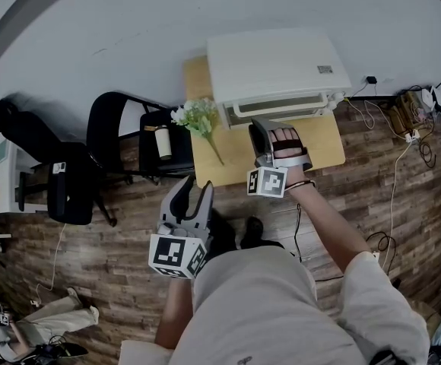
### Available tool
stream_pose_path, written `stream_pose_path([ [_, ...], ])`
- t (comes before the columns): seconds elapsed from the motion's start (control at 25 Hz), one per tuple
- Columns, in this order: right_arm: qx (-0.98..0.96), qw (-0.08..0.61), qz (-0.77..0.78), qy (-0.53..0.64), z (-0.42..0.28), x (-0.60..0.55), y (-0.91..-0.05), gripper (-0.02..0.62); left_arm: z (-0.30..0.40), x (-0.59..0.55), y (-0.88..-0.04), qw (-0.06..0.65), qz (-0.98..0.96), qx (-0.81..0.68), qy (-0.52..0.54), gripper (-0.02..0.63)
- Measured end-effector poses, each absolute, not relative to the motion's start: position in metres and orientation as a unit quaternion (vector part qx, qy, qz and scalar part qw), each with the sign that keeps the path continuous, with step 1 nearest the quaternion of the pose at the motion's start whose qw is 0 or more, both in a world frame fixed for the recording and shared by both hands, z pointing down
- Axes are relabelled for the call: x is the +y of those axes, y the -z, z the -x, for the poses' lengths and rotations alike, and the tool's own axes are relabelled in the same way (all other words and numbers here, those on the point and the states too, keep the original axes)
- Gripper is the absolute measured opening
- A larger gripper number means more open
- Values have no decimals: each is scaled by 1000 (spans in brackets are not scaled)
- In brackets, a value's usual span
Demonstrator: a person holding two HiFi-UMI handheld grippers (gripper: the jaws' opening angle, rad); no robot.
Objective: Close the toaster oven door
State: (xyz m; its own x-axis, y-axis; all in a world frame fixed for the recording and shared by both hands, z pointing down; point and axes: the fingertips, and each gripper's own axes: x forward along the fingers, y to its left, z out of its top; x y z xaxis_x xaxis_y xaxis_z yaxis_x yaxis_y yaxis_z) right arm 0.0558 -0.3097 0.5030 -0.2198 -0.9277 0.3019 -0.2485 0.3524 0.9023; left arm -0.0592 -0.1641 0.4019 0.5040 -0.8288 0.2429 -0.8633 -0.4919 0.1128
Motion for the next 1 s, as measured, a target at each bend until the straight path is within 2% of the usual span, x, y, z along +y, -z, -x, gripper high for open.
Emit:
stream_pose_path([
  [0.48, -752, 380, -471, 263, -71, -277, -470, 110, 39, -165, -405, 110, -871, -472, -77, 126],
  [1.0, -809, 267, -507, 134, -92, -240, -426, 103, 7, -174, -404, 106, -889, -439, -73, 126],
])
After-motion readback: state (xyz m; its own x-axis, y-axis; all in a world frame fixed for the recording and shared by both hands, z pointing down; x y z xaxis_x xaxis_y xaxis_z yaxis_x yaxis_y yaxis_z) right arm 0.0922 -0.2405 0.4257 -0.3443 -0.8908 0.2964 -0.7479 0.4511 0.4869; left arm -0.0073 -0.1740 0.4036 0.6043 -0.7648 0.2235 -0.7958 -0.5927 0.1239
